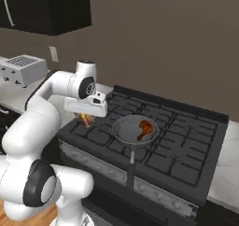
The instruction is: Take the chicken drumsticks from the pan and place one on each plate on the dining counter.
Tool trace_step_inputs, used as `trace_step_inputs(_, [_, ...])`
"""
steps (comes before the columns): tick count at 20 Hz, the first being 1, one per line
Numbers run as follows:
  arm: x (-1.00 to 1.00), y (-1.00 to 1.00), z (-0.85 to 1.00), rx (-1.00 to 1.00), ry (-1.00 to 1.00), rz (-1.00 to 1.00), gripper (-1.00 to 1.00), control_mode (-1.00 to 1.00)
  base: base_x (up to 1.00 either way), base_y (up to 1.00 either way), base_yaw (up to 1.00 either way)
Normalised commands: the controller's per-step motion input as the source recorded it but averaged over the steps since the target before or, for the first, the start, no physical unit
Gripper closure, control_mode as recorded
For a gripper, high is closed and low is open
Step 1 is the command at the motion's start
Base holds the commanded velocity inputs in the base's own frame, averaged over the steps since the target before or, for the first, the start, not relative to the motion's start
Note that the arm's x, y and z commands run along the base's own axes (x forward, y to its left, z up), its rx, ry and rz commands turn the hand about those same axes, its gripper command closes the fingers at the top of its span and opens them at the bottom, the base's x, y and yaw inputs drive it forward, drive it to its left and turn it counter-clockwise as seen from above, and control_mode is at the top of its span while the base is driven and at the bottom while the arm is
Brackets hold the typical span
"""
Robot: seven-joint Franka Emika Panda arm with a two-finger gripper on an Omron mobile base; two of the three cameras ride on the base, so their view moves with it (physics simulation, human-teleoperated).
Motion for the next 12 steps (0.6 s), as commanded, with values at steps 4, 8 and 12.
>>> trace_step_inputs(4, [0.0, 0.0, 0.0, 0.0, 0.0, 0.0, 1.0, 1.0, -0.14, 0.0, 1.0])
trace_step_inputs(8, [0.0, 0.0, 0.0, 0.0, 0.0, 0.0, 1.0, 1.0, -0.14, 0.01, 1.0])
trace_step_inputs(12, [0.0, 0.0, 0.0, 0.0, 0.0, 0.0, 1.0, 1.0, -0.11, 0.07, 1.0])
